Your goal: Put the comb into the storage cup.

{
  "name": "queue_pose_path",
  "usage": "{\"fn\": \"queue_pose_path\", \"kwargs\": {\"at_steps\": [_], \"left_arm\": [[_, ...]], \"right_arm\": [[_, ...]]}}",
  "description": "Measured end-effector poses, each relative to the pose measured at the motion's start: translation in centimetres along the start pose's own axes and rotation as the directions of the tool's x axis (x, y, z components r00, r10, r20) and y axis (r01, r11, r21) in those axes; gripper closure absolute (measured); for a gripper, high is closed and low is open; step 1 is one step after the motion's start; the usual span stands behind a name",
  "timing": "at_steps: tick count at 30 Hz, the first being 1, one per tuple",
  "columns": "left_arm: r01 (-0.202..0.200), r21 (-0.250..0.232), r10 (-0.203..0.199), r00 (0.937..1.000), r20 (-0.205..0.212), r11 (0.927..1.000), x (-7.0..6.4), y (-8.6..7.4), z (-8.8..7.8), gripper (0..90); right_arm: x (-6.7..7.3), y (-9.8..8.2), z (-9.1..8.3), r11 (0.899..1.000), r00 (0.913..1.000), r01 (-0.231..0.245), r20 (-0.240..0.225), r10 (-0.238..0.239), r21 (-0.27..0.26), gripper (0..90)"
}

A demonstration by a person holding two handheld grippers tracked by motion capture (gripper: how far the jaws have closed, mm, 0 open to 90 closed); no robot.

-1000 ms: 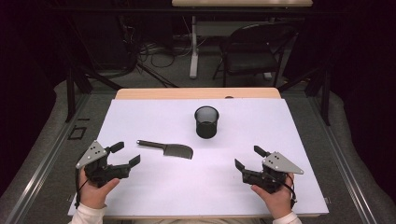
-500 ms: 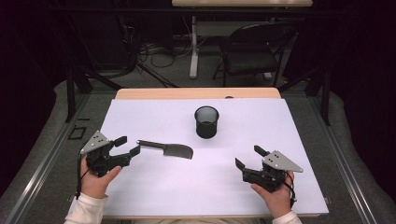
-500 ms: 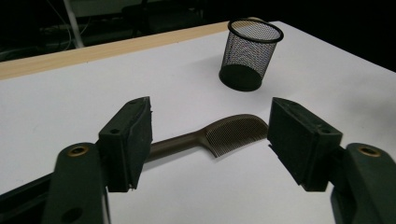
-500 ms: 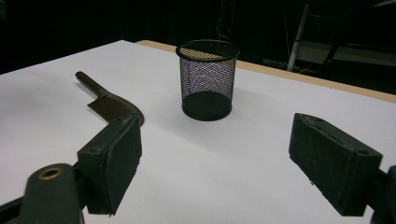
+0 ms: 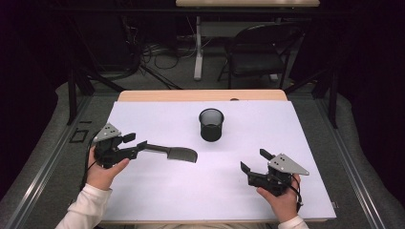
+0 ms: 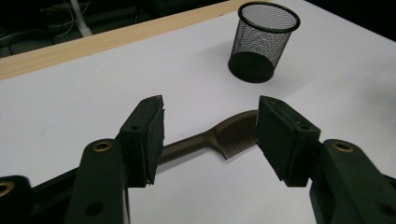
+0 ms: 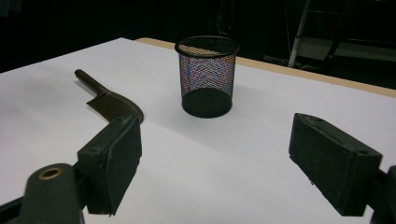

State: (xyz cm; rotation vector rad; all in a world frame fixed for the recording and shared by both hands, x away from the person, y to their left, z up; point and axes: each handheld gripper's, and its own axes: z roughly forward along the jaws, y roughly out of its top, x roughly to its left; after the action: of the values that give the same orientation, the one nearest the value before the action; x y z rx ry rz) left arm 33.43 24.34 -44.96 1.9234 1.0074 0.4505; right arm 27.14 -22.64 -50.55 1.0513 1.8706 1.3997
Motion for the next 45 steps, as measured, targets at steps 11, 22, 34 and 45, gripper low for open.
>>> {"fn": "queue_pose_path", "kwargs": {"at_steps": [11, 22, 34, 45], "left_arm": [[0.031, 0.058, -0.028, 0.9980, -0.057, 0.9978, 0.8, 1.0, 0.9, 44.4], [0.070, 0.098, -0.060, 0.9935, -0.096, 0.9928, 1.9, 2.3, 1.8, 50.0], [0.088, 0.131, -0.072, 0.9896, -0.125, 0.9874, 2.5, 2.5, 3.8, 52.8], [0.073, 0.181, -0.049, 0.9898, -0.133, 0.9807, 2.8, 2.3, 5.8, 59.9]], "right_arm": [[-0.1, -0.1, 0.1, 1.000, 0.9999, -0.010, -0.007, 0.010, 0.001, 17.4], [-0.1, -0.1, 0.2, 1.000, 0.9998, -0.011, -0.013, 0.011, 0.007, 18.5], [-0.1, -0.2, 0.3, 1.000, 0.9998, -0.009, -0.019, 0.009, 0.008, 18.8], [-0.2, -0.3, 0.3, 1.000, 0.9997, -0.010, -0.022, 0.010, 0.015, 19.1]]}}
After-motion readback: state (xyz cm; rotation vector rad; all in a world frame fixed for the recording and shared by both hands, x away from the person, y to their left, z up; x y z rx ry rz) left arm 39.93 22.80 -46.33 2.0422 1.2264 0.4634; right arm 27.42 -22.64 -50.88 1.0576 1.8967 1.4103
